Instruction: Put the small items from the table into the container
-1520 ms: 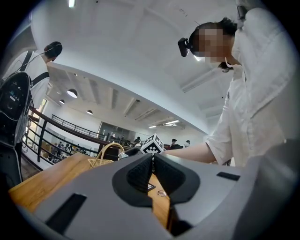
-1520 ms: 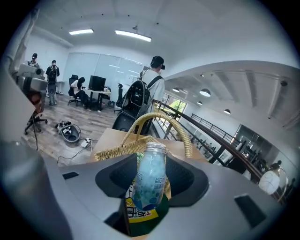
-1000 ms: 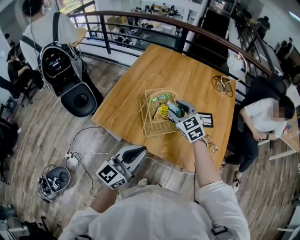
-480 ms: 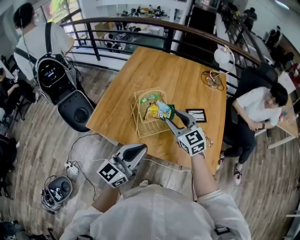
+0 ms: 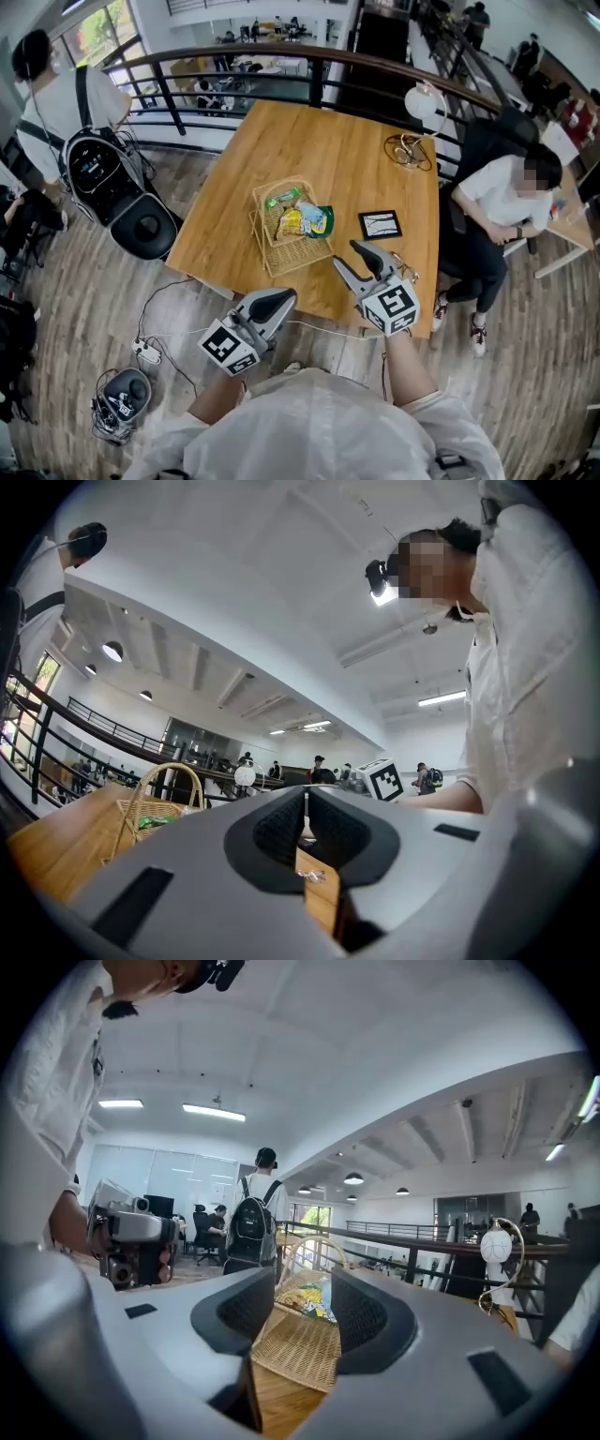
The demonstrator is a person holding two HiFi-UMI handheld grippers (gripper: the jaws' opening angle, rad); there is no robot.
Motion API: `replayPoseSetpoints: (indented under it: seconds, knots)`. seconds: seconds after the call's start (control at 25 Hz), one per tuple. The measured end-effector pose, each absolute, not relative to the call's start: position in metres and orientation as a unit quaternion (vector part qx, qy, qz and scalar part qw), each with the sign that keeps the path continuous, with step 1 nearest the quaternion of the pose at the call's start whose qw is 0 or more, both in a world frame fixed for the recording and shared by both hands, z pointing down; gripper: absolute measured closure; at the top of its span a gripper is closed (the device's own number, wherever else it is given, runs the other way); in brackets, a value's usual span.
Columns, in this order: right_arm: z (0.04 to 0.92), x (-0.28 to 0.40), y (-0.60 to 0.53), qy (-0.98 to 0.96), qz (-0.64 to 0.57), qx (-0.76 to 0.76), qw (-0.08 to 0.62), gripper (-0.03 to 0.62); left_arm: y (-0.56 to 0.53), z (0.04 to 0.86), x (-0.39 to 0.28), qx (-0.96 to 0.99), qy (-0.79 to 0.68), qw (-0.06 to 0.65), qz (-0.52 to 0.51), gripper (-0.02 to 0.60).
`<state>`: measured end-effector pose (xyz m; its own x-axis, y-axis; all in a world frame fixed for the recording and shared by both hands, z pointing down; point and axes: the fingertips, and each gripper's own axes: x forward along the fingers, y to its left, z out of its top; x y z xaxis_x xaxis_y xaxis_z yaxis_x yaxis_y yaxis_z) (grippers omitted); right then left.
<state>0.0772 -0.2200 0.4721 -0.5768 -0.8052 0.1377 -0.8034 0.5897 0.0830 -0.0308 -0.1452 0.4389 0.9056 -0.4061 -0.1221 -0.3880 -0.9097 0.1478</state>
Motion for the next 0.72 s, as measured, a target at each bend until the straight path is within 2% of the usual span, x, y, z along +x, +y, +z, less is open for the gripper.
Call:
replayPoseSetpoints:
  seconds: [0.36, 0.72]
  knots:
    - [0.463, 0.087, -0.163, -0.889, 0.001, 0.455, 0.047, 0.408, -0.132, 0.439, -0.011, 0.979, -0.18, 0.06, -0.07, 0.568]
    - [0.451, 0.094, -0.124, -0.884, -0.008, 0.466, 0.021, 0.483, -0.12, 0.437, -0.002, 0.982, -0.168, 0.056, -0.072, 0.568]
